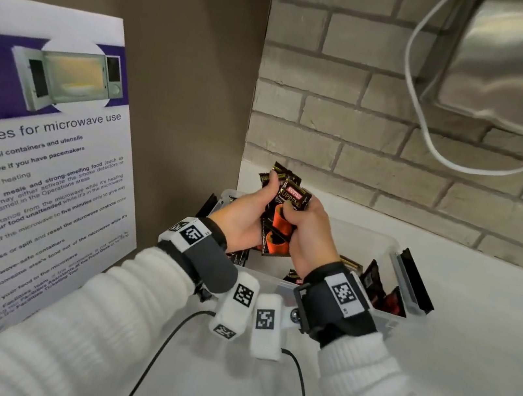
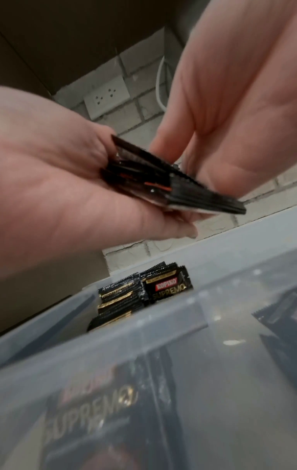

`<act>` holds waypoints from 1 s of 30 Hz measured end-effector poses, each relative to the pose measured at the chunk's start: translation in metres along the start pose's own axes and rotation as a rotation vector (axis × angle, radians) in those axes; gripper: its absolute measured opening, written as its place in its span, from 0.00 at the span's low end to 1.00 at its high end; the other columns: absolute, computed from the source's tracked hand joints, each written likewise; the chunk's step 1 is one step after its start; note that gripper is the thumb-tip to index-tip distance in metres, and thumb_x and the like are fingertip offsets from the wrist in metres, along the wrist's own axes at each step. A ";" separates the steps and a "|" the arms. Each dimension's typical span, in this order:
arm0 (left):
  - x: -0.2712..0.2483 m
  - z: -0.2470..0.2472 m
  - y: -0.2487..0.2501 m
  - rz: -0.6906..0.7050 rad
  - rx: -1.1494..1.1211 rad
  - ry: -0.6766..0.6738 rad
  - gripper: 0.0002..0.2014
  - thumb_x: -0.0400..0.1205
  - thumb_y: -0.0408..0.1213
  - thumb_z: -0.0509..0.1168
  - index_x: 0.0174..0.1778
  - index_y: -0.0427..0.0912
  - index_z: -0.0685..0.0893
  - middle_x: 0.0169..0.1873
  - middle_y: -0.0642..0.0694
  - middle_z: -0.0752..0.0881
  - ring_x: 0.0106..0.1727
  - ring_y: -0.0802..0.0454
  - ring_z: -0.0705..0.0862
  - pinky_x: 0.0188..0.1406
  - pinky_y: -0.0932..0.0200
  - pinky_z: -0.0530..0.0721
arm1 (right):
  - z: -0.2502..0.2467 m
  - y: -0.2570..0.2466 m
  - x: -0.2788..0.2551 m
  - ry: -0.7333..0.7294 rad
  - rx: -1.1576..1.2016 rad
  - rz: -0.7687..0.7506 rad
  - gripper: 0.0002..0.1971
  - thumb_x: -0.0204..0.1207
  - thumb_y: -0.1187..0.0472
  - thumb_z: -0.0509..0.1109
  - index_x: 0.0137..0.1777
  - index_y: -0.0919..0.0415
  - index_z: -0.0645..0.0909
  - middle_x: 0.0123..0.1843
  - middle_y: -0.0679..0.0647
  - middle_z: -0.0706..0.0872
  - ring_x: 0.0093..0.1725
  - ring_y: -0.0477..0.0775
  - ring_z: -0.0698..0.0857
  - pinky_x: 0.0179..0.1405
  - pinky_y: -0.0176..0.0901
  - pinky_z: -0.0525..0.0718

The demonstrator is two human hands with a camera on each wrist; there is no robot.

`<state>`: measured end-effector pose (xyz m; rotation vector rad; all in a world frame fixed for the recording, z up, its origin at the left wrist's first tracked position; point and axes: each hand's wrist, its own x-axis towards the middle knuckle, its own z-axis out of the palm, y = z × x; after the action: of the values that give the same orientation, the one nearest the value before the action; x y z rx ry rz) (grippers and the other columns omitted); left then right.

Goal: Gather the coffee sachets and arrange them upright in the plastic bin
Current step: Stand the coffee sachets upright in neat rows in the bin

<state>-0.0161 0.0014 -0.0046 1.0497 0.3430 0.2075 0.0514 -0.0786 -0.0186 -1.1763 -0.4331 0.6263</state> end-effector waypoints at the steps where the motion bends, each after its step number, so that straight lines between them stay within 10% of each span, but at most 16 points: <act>1: -0.001 -0.002 -0.001 0.008 -0.014 -0.010 0.29 0.83 0.59 0.50 0.70 0.41 0.75 0.65 0.38 0.82 0.65 0.44 0.82 0.64 0.47 0.78 | 0.003 0.003 0.001 0.006 0.019 -0.001 0.23 0.79 0.73 0.62 0.73 0.62 0.69 0.64 0.60 0.82 0.61 0.59 0.83 0.54 0.50 0.83; 4: -0.006 -0.007 -0.002 0.004 -0.078 -0.042 0.25 0.83 0.55 0.54 0.68 0.41 0.76 0.63 0.37 0.83 0.64 0.43 0.82 0.64 0.45 0.78 | 0.009 0.012 0.004 0.031 -0.202 -0.028 0.30 0.79 0.67 0.65 0.79 0.54 0.61 0.74 0.57 0.69 0.71 0.58 0.74 0.71 0.54 0.74; 7: -0.006 -0.014 -0.002 -0.006 -0.105 -0.046 0.20 0.84 0.49 0.58 0.66 0.39 0.78 0.59 0.35 0.85 0.60 0.40 0.84 0.62 0.42 0.80 | 0.010 0.009 0.001 0.055 -0.926 -0.232 0.33 0.78 0.52 0.66 0.82 0.51 0.57 0.74 0.51 0.60 0.72 0.55 0.62 0.75 0.50 0.66; 14: -0.002 -0.026 0.006 -0.081 -0.108 -0.065 0.15 0.80 0.47 0.64 0.58 0.42 0.81 0.43 0.43 0.80 0.44 0.48 0.82 0.51 0.52 0.81 | -0.010 -0.020 -0.009 -0.488 -1.412 -0.341 0.65 0.61 0.40 0.77 0.80 0.50 0.27 0.83 0.43 0.34 0.82 0.46 0.34 0.80 0.60 0.33; 19: -0.003 -0.022 0.001 -0.072 -0.093 -0.063 0.23 0.77 0.55 0.65 0.59 0.41 0.84 0.50 0.41 0.83 0.52 0.46 0.80 0.58 0.52 0.77 | -0.010 -0.013 -0.002 -0.383 -1.420 -0.467 0.63 0.56 0.48 0.80 0.82 0.52 0.38 0.79 0.53 0.57 0.81 0.57 0.52 0.79 0.66 0.36; 23: -0.007 -0.020 0.003 -0.083 0.002 -0.104 0.29 0.76 0.60 0.65 0.67 0.43 0.81 0.62 0.41 0.84 0.66 0.44 0.81 0.68 0.49 0.76 | -0.010 -0.010 -0.002 -0.378 -1.361 -0.489 0.67 0.54 0.45 0.82 0.82 0.53 0.35 0.82 0.48 0.47 0.82 0.51 0.48 0.79 0.64 0.35; 26: -0.007 -0.019 0.001 -0.060 -0.004 -0.079 0.28 0.77 0.60 0.62 0.64 0.43 0.81 0.58 0.41 0.86 0.63 0.45 0.83 0.64 0.48 0.79 | -0.007 -0.010 -0.001 -0.345 -1.318 -0.540 0.56 0.57 0.49 0.81 0.81 0.55 0.49 0.76 0.51 0.60 0.78 0.52 0.60 0.80 0.69 0.45; 30: -0.008 -0.016 -0.001 -0.044 0.044 -0.030 0.26 0.76 0.59 0.62 0.63 0.45 0.82 0.58 0.43 0.87 0.61 0.48 0.85 0.60 0.52 0.81 | -0.006 -0.008 0.001 -0.325 -1.332 -0.528 0.61 0.56 0.45 0.81 0.82 0.55 0.43 0.82 0.49 0.51 0.82 0.50 0.51 0.80 0.64 0.36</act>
<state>-0.0296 0.0119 -0.0111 1.0868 0.3449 0.1454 0.0576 -0.0845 -0.0134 -2.0810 -1.5215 -0.0300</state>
